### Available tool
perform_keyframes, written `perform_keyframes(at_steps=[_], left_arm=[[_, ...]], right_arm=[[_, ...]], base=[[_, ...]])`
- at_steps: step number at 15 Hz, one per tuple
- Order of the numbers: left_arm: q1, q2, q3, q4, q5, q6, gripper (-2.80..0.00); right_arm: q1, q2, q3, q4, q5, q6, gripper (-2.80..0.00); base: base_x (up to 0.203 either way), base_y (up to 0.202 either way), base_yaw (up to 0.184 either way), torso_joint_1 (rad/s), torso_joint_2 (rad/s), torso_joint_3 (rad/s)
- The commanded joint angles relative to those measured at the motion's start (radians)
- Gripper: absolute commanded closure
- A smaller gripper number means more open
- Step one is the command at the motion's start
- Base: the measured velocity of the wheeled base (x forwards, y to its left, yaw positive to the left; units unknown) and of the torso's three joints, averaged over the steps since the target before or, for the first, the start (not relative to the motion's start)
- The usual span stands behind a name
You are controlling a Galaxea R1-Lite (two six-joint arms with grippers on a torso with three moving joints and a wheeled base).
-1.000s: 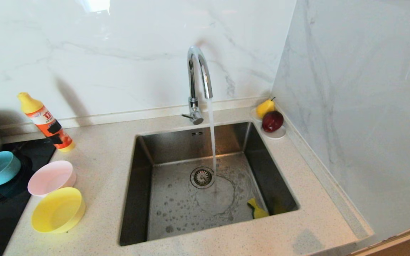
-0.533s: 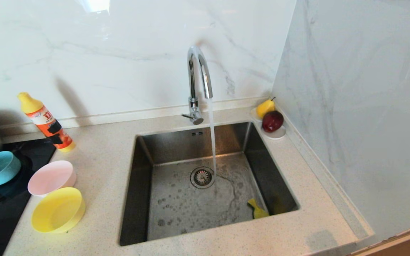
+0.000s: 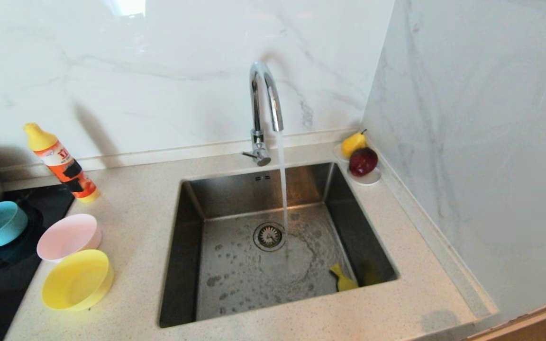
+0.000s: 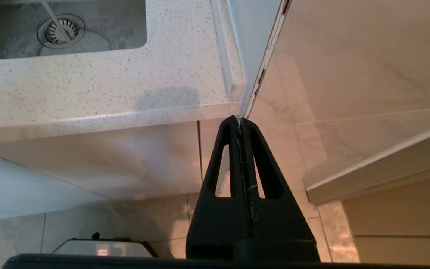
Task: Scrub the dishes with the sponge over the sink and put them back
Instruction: Turn off the faucet
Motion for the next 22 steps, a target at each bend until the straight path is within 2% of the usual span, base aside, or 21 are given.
perform_keyframes(at_steps=[1,7,11,14,22], left_arm=[[0.0,0.0,0.0,0.0,0.0,0.0,0.0],[0.0,0.0,0.0,0.0,0.0,0.0,0.0],[0.0,0.0,0.0,0.0,0.0,0.0,0.0],[0.0,0.0,0.0,0.0,0.0,0.0,0.0],[0.0,0.0,0.0,0.0,0.0,0.0,0.0]], right_arm=[[0.0,0.01,0.0,0.007,0.001,-0.009,0.0],[0.0,-0.001,0.0,0.008,0.001,-0.011,0.0],[0.0,-0.004,0.0,0.007,-0.018,0.024,0.0],[0.001,-0.002,0.0,0.008,-0.016,-0.018,0.0],[0.0,-0.001,0.0,0.005,-0.017,0.005,0.0]], base=[[0.0,0.0,0.0,0.0,0.0,0.0],[0.0,0.0,0.0,0.0,0.0,0.0],[0.0,0.0,0.0,0.0,0.0,0.0],[0.0,0.0,0.0,0.0,0.0,0.0],[0.0,0.0,0.0,0.0,0.0,0.0]])
